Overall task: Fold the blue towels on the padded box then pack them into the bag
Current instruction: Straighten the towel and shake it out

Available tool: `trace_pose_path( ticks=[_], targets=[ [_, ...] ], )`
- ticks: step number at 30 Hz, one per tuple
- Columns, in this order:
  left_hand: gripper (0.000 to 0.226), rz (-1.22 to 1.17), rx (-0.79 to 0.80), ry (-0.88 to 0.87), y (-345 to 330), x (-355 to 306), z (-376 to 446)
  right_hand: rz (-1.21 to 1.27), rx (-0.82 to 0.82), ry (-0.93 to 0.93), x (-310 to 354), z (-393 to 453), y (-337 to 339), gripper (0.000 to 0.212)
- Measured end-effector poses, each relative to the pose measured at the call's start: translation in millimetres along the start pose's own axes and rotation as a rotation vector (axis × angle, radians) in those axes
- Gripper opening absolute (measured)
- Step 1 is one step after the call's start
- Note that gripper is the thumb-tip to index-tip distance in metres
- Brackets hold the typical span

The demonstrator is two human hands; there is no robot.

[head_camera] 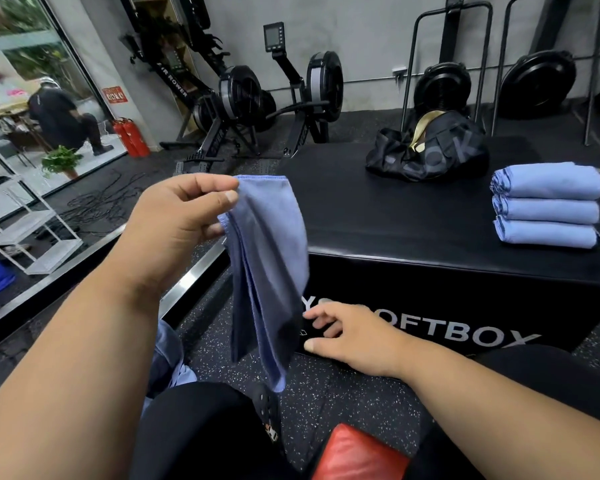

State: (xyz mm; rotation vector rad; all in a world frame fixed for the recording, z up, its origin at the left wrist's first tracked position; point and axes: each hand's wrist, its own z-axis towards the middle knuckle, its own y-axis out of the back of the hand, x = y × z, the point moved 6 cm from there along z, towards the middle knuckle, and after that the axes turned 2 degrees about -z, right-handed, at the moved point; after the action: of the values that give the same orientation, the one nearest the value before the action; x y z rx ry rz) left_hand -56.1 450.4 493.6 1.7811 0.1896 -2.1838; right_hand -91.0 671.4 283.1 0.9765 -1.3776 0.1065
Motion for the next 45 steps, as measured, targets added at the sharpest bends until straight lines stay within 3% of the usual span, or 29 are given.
trace_pose_path(
  ticks=[3, 7, 13, 19, 30, 35, 38, 42, 45],
  targets=[
    [0.027, -0.112, 0.016, -0.006, -7.7, -8.6, 0.6, 0.009, 0.002, 0.021, 5.5, -4.4, -8.5, 0.052],
    [0.04, -0.301, 0.039, -0.023, -20.7, -23.3, -1.2, 0.014, -0.09, 0.041, 8.8, -9.4, -4.1, 0.037],
    [0.061, -0.388, 0.009, -0.033, -34.7, -37.6, -7.2, -0.068, -0.236, 0.06, 16.0, -18.4, 8.9, 0.044],
    [0.064, -0.42, 0.001, -0.057, -47.3, -49.5, -13.6, -0.182, -0.384, 0.087, 27.8, -20.7, 11.3, 0.048],
    [0.068, -0.408, -0.077, -0.086, -33.6, -47.5, -14.4, -0.037, -0.383, 0.128, 25.9, -23.0, 13.5, 0.035],
    [0.072, -0.188, -0.187, -0.026, 6.6, -9.1, -0.4, 0.155, -0.471, 0.077, 3.0, -24.5, 43.3, 0.022],
    [0.069, 0.125, -0.202, 0.006, 27.5, 19.3, 5.3, 0.292, -0.538, 0.037, -16.2, -26.7, 71.8, 0.016],
    [0.048, 0.54, -0.185, 0.0, 29.5, 54.4, 4.7, 0.401, -0.637, 0.041, -35.4, -29.7, 112.2, 0.012],
    [0.028, 0.654, -0.11, 0.074, 29.1, 86.9, 10.7, 0.372, -0.679, 0.053, -44.7, -29.1, 136.7, 0.014]
  ],
)
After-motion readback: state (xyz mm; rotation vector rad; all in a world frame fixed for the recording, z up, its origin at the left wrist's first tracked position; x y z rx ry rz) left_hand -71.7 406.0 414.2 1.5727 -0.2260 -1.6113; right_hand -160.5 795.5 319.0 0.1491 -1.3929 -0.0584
